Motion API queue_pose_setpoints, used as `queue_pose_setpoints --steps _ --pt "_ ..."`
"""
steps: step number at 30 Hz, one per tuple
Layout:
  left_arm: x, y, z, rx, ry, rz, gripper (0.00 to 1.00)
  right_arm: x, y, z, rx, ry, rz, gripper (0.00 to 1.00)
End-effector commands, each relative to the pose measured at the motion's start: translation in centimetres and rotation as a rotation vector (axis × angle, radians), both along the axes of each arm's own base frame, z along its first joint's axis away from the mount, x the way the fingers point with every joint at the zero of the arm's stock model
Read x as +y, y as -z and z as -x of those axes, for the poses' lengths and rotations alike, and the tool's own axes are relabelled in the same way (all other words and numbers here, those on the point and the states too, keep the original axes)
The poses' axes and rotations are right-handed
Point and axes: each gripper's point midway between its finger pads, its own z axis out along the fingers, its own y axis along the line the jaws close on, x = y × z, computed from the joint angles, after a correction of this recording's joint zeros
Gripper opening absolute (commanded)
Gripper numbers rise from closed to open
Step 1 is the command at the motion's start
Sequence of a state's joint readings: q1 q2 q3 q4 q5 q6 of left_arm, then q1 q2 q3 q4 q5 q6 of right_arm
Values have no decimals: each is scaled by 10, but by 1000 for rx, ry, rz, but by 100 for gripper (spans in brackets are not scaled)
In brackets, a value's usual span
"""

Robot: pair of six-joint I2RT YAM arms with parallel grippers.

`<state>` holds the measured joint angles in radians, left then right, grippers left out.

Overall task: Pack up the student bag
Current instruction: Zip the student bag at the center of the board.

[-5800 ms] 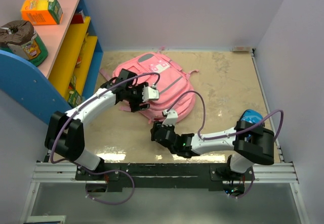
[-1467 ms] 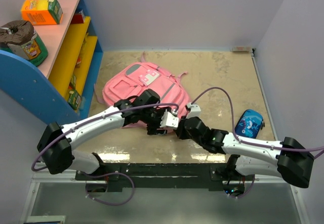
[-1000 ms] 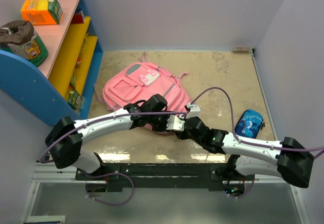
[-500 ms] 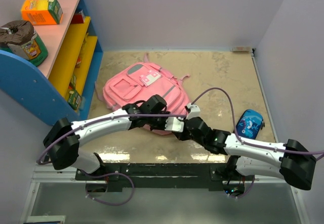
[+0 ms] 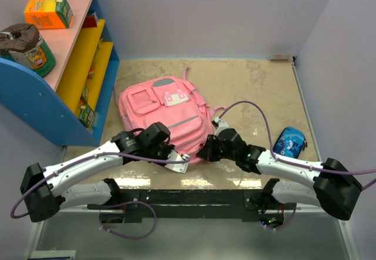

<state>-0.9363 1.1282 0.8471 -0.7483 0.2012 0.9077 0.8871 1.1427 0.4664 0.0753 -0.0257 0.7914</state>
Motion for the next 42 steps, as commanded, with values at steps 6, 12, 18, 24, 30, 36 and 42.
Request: queue_pose_setpoints --steps 6,12,18,24,30,36,42 --pt "67 -2 37 5 88 -153 0 -51 18 -24 -2 142 191 0" --pt "74 -5 43 -29 129 -127 0 -93 -2 -53 -45 417 263 0" --pt "65 2 28 -118 155 -109 0 -112 -26 -47 -65 567 128 0" --pt "54 -4 32 -60 200 -110 0 -124 -3 -30 13 581 190 0" --pt "76 -4 24 -174 178 -151 0 -113 1 -48 17 588 239 0" --pt "86 1 5 -322 125 -129 0 -122 -28 -72 -98 737 140 0" --pt "89 12 6 -254 35 -131 0 -110 -10 -71 -69 717 81 0"
